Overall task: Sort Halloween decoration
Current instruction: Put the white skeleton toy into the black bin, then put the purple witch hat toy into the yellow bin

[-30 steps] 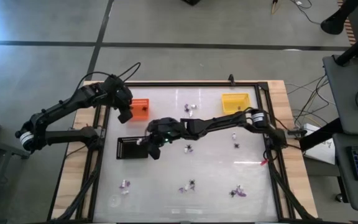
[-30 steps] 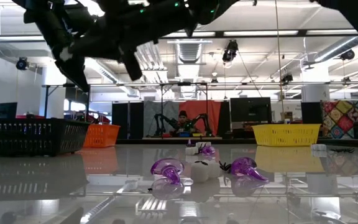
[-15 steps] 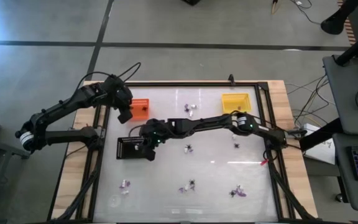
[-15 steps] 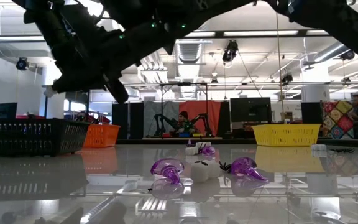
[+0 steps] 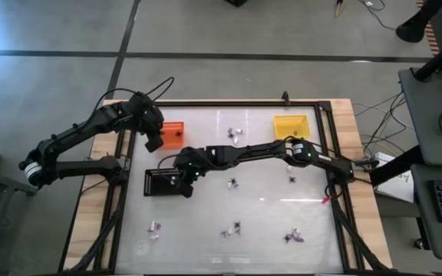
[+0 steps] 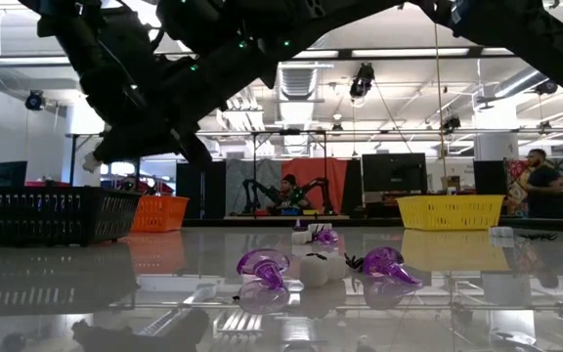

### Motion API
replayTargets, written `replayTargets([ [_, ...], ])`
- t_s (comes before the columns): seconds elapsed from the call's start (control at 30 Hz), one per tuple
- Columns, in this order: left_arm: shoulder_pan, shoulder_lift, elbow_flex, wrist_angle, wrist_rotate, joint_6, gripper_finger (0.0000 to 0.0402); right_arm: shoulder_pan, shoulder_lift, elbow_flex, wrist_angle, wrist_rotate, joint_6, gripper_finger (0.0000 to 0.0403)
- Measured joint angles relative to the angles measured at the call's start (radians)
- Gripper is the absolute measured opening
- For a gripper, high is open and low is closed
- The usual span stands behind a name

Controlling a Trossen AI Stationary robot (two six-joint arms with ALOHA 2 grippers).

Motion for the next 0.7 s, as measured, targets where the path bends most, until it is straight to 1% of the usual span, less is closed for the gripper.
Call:
replayTargets([
  [0.27, 0.0, 0.0, 0.0, 0.0, 0.0, -0.003, 0.01, 0.0, 0.001, -0.001, -0.008, 0.007, 0.002, 0.0092],
  [0.43, 0.0, 0.0, 0.0, -0.011, 0.0, -0.011, 0.01, -0.003, -0.006, 0.027, -0.064, 0.008, 0.002, 0.0117],
  [0.5, 0.0, 0.0, 0.0, -0.033, 0.008, -0.012, 0.01, -0.004, -0.01, 0.06, -0.129, 0.008, 0.002, 0.0121],
  [0.6, 0.0, 0.0, 0.0, -0.074, 0.047, -0.012, 0.01, -0.005, -0.011, 0.131, -0.29, 0.009, -0.021, 0.0126],
  [0.7, -0.005, 0.0, 0.0, -0.096, 0.096, -0.013, 0.01, -0.005, -0.011, 0.21, -0.475, 0.054, -0.064, 0.0128],
])
